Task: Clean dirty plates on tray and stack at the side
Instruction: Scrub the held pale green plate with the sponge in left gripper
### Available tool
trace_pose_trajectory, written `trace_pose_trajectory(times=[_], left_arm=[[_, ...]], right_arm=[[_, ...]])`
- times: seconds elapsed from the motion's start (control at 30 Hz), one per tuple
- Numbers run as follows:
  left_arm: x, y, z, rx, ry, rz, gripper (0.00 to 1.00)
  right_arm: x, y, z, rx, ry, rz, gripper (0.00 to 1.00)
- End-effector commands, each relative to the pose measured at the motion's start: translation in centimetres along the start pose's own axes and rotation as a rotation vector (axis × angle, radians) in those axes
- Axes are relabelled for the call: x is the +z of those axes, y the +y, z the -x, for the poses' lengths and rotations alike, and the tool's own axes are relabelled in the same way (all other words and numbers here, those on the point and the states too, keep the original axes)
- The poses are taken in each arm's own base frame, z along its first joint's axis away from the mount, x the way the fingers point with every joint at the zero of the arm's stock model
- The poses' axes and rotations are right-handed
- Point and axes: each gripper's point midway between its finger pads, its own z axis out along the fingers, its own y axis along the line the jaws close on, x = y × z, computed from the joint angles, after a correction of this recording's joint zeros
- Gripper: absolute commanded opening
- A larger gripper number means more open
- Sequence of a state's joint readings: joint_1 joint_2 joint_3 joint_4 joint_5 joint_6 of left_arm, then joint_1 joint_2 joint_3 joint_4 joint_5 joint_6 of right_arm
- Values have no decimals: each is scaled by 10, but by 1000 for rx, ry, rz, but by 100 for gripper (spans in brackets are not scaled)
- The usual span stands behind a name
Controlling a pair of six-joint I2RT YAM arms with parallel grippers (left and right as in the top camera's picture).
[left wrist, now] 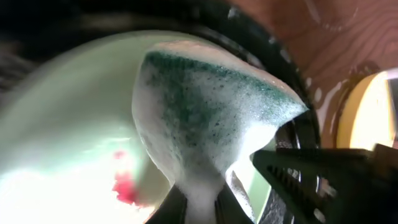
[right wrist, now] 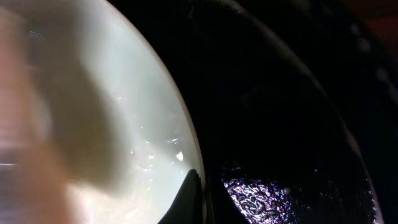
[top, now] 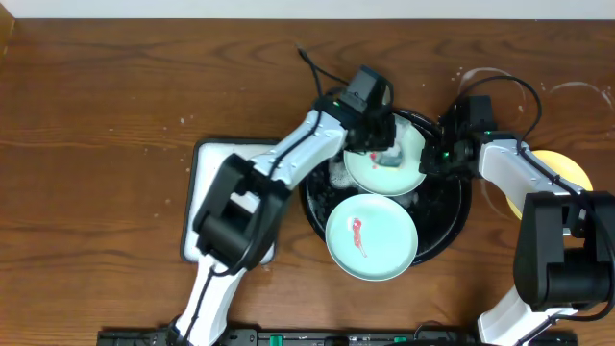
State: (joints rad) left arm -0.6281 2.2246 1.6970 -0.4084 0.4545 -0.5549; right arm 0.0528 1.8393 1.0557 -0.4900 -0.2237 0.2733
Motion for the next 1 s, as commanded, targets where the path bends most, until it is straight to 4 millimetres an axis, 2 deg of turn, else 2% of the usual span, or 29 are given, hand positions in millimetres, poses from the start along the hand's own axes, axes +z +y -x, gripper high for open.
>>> trace_pose_trajectory(times=[0.0, 0.1, 0.2, 0.27, 0.33, 0.43, 0.6, 0.77, 0.87, 0.97], left_arm=[[20, -10, -12, -71, 54, -38, 8], [38, 10, -23, -96, 89, 11, 8], [44, 52, -30, -115, 91, 175, 7], [36, 83, -30, -88, 67, 334, 8], [26, 107, -26, -53, 37, 468, 7], [10, 130, -22, -10, 6, 622, 8], [-3, 146, -16, 73, -9, 737, 7], [-19, 157, -2, 187, -46, 863, 7], [-31, 154, 10, 237, -76, 919, 7], [-37, 142, 19, 241, -94, 915, 7]], right_arm=[[3, -3, -2, -26, 13, -20, 1], [3, -3, -2, -23, 14, -20, 1], [3, -3, -2, -18, 14, -20, 1], [3, -3, -3, -18, 15, -21, 1], [3, -3, -3, -18, 18, -22, 1], [3, -4, -5, -16, 25, -24, 1], [3, -5, -8, -14, 36, -27, 1], [3, -6, -11, -11, 48, -30, 1], [2, -6, -12, -10, 53, -32, 1], [2, -6, -13, -9, 56, -32, 1]])
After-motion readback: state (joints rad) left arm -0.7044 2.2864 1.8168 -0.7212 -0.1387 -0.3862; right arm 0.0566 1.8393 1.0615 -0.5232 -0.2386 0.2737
